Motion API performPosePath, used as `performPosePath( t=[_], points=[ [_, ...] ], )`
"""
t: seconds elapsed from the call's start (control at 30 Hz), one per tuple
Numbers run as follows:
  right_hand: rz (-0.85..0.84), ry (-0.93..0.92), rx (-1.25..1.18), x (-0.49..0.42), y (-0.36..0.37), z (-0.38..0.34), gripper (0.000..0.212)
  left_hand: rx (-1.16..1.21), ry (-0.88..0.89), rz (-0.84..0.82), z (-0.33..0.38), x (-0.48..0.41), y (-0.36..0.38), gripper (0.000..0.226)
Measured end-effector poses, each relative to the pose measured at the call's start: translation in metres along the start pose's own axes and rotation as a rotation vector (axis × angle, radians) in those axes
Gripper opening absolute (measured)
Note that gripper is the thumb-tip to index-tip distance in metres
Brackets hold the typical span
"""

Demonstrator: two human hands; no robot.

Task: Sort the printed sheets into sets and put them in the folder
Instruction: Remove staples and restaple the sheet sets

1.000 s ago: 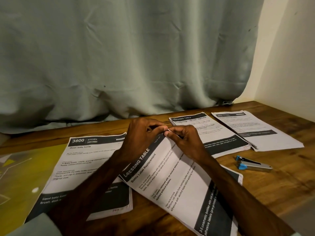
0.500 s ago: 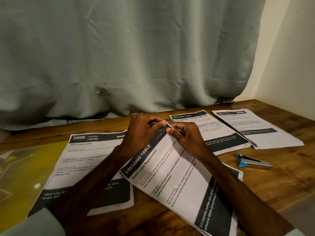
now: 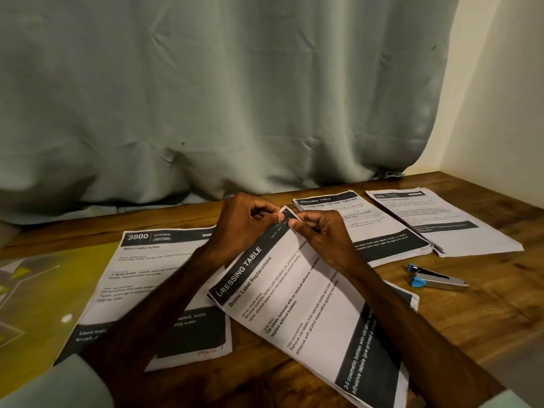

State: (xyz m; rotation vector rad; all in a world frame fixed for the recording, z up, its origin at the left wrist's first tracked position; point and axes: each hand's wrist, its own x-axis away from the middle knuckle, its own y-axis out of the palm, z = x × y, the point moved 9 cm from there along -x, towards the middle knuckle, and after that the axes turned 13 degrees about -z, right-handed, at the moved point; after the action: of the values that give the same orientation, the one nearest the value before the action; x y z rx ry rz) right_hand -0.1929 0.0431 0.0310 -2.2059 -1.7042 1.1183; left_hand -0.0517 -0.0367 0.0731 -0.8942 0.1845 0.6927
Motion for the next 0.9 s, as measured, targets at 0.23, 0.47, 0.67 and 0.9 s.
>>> performPosePath(
  t=[0.23,0.47,0.67,0.9],
  points=[
    [-0.011,0.018,-0.048,0.0,-0.001,0.004,0.015,-0.059,-0.023,0.029,0.005,0.001,-0.001,0.017],
    [0.021,0.045,-0.058,0.001,-0.005,0.007,0.013,0.048,-0.078,-0.007,-0.002,0.001,0.005,0.013],
    [-0.025,0.107,-0.056,0.0,-0.001,0.015,0.015,0.015,-0.067,0.039,-0.004,0.003,0.007,0.016],
    [0.128,0.195,-0.014,0.019,-0.036,0.014,0.029,-0.017,-0.078,0.027,-0.001,0.004,0.01,0.017]
  ],
)
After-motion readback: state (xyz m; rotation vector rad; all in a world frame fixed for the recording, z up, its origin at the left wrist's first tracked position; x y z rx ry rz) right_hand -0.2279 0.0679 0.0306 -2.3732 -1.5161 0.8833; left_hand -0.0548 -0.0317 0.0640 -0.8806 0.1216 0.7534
